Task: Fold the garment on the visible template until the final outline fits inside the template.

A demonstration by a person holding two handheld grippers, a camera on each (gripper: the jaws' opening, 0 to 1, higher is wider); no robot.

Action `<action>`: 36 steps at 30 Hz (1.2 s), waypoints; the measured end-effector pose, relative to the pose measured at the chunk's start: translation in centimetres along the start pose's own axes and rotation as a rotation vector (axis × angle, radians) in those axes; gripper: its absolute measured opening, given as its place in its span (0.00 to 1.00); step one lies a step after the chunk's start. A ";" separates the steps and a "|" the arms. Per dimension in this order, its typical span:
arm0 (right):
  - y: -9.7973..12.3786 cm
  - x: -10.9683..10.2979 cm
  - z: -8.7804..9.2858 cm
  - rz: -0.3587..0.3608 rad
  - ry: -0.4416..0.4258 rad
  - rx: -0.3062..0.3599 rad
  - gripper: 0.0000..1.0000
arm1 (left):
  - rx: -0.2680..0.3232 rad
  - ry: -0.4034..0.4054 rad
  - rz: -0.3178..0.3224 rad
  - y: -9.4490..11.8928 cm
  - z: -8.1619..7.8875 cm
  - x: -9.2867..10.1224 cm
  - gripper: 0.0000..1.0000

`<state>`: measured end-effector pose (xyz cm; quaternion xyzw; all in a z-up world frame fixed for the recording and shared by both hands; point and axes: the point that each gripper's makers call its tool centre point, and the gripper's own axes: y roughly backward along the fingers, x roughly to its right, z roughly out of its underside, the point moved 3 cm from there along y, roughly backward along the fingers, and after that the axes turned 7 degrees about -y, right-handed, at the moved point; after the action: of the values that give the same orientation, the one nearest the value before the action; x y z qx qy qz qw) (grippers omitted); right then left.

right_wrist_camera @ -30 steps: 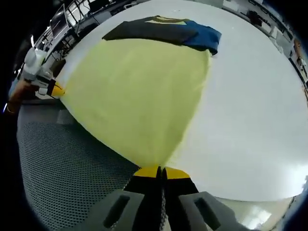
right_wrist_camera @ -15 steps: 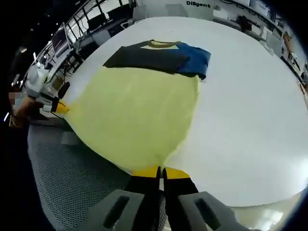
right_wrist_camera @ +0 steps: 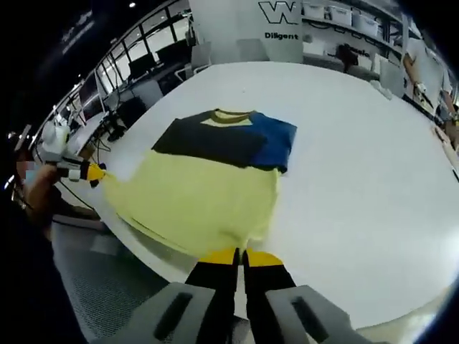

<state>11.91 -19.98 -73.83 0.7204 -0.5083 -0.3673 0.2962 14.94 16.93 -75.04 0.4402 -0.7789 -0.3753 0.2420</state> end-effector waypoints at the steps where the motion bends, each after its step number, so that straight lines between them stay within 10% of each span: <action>1: 0.1 0.0 -0.4 -0.001 0.000 0.008 0.00 | 0.018 0.008 -0.007 0.0 -0.4 -0.2 0.03; 19: -0.8 0.4 -10.6 -0.035 -0.035 0.233 0.00 | 0.224 0.002 -0.080 -0.4 -8.7 -4.0 0.03; 36: -2.7 1.0 -15.9 -0.031 -0.111 0.319 0.00 | 0.290 0.006 -0.130 -2.9 -14.7 -7.6 0.03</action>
<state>26.74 -19.26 -67.39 0.7448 -0.5643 -0.3258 0.1440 30.63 17.10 -68.90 0.5212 -0.7942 -0.2723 0.1533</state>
